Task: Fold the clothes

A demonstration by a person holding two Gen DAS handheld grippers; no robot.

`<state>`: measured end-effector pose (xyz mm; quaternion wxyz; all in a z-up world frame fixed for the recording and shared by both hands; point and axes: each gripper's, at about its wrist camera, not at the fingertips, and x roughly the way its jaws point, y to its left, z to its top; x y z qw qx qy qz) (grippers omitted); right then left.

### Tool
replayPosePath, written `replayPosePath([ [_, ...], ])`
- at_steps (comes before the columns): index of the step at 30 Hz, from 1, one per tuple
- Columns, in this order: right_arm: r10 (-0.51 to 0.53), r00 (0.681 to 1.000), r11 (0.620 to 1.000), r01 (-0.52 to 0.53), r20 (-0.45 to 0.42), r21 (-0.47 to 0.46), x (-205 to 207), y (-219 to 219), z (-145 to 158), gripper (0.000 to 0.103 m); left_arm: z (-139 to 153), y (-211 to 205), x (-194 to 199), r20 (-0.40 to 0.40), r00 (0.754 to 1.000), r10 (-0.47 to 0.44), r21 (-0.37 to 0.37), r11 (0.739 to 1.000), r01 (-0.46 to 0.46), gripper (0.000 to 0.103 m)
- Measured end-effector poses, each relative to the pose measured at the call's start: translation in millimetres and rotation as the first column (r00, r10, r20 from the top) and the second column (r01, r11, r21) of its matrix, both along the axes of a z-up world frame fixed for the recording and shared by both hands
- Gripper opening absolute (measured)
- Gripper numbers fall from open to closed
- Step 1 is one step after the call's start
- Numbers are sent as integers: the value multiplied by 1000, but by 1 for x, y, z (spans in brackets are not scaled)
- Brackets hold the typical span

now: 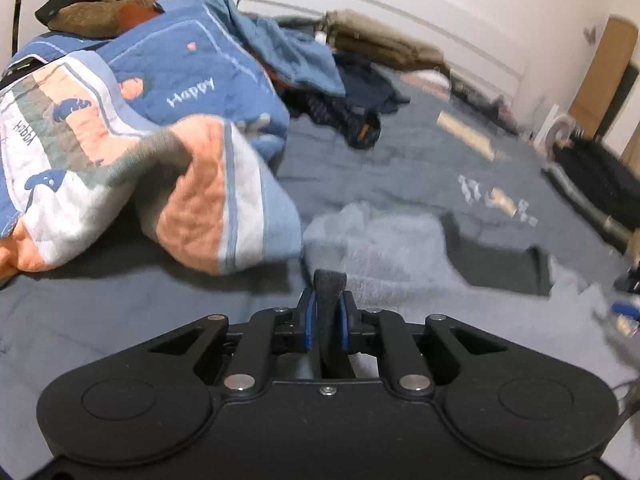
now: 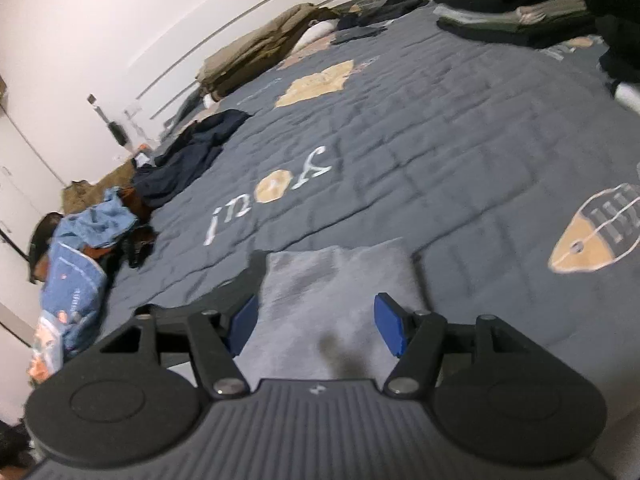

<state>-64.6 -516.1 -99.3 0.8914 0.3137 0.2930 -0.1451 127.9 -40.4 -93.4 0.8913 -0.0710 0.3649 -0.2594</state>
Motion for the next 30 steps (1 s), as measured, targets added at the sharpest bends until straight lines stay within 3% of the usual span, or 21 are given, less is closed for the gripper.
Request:
replayPosePath([
  [2,-21,1000,1000,21,0,-24,-2,-6,2,63,4,3,-2,9,1000,12,-26,1000,-12,32],
  [5,-43,999,999,43,4,-16,-3,-20,3,63,5,0,-2,9,1000,2,-24,1000,-2,40],
  [10,-3,999,994,-2,-50,-107,7,-19,-2,64,3,-9,0,6,999,-40,-8,999,40,40],
  [13,10,997,993,-19,-72,-113,14,-22,-10,64,4,-12,-2,6,998,-57,-21,998,57,41],
  [18,-3,998,999,1,-64,-35,19,-33,-30,64,3,-16,-4,-1,997,-77,-16,997,77,43],
  [19,0,998,1000,0,-64,-6,21,-36,-35,61,2,-16,-3,-6,997,-74,-16,997,74,43],
  [21,-9,998,997,13,-55,73,23,-41,-44,43,1,-15,-3,-7,997,-72,-14,997,72,43],
  [22,-16,999,994,21,-45,106,22,-42,-47,19,1,-15,-3,-6,998,-70,-12,997,70,43],
  [23,-11,999,990,16,-33,141,22,-43,-49,15,1,-15,-3,-4,998,-70,-11,998,70,43],
  [27,-91,994,988,82,62,131,8,-47,-33,12,0,-15,-3,5,998,-63,-9,998,63,43],
  [30,-121,991,991,118,48,68,7,-48,-31,13,-1,-16,-2,-5,997,-71,-6,997,71,43],
])
